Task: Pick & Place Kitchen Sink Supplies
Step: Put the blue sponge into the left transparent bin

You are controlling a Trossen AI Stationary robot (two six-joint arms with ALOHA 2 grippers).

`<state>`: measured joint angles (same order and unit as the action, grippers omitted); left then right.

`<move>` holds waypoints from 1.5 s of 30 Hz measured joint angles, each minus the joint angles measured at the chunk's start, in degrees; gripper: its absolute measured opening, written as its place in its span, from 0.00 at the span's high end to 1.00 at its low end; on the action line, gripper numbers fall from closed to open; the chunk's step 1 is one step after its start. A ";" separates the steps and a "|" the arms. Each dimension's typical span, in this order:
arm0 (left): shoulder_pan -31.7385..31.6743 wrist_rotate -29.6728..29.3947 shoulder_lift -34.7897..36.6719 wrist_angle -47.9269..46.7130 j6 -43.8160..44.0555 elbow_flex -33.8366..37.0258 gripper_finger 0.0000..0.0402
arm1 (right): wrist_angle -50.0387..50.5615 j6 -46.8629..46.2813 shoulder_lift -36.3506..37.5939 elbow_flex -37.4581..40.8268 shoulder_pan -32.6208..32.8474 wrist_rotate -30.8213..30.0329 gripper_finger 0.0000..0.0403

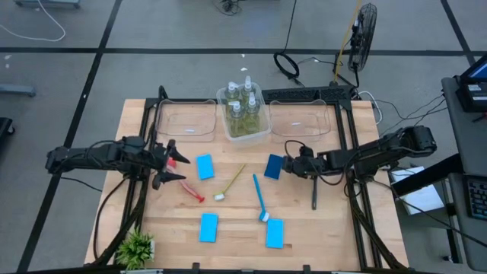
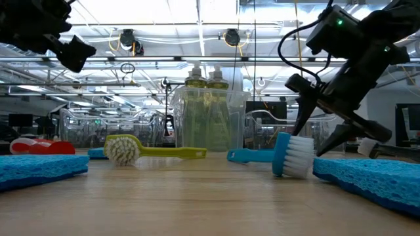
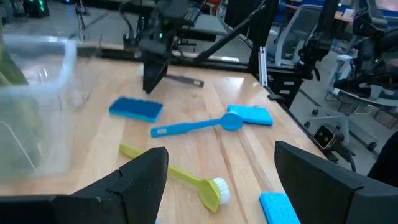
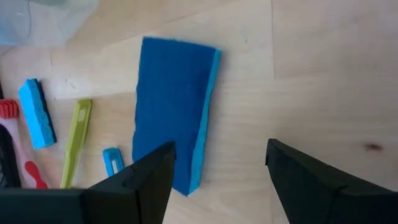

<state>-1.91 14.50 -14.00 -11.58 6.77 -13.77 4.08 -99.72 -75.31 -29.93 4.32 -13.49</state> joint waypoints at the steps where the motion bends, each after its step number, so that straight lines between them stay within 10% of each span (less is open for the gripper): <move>1: 0.00 0.00 0.00 0.61 0.85 0.84 0.26 | -0.01 -0.38 0.00 0.00 0.34 -0.16 0.41; 11: 0.00 1.99 0.09 15.80 4.58 10.71 0.26 | -3.22 -1.68 0.00 -0.02 1.20 -6.10 0.41; 45: 0.00 1.92 0.04 15.69 11.66 12.42 0.26 | -14.12 5.97 -4.33 -0.22 1.50 -1.43 0.51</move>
<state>-1.91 16.42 -13.96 4.11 18.43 -1.34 -10.04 -93.76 -79.64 -30.15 5.82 -14.92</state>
